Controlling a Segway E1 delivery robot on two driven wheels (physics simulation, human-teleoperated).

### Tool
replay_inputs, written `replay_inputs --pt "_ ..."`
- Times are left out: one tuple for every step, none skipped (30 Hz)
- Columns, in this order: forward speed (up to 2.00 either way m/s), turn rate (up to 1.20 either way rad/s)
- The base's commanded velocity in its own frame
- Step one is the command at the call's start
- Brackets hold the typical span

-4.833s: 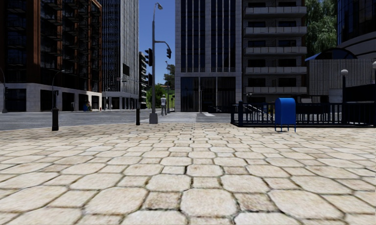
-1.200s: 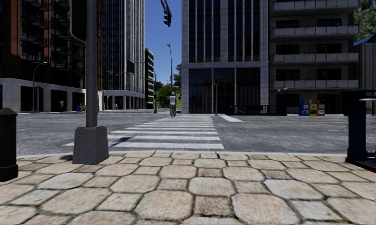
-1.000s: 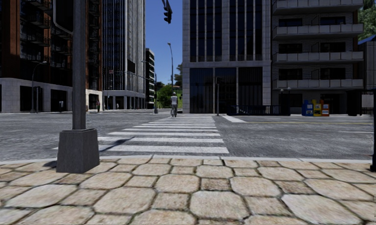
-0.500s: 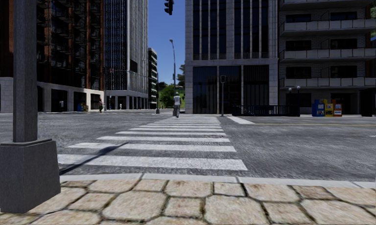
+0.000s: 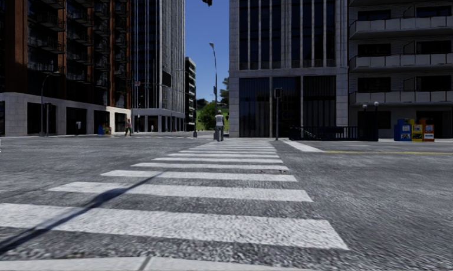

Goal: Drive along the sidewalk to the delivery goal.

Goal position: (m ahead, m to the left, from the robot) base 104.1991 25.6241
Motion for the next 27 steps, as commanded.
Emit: replay_inputs --pt "1.74 0.32" --pt "1.74 0.32" --pt "1.74 0.32" --pt "1.74 0.32" --pt "1.74 0.32" --pt "1.74 0.32" --pt "1.74 0.32" --pt "1.74 0.3" --pt "1.74 0.28" --pt "1.74 0.27" --pt "1.74 0.16" --pt "1.74 0.0" --pt "1.74 0.0" --pt "1.74 0.0" --pt "1.74 0.0" --pt "1.74 0.0" --pt "1.74 0.0" --pt "1.74 0.0" --pt "1.74 0.0" --pt "1.74 0.0" --pt "1.74 0.0" --pt "1.74 0.0" --pt "1.74 0.0" --pt "1.74 0.0" --pt "1.74 0.0" --pt "1.74 0.0" --pt "1.74 0.0"
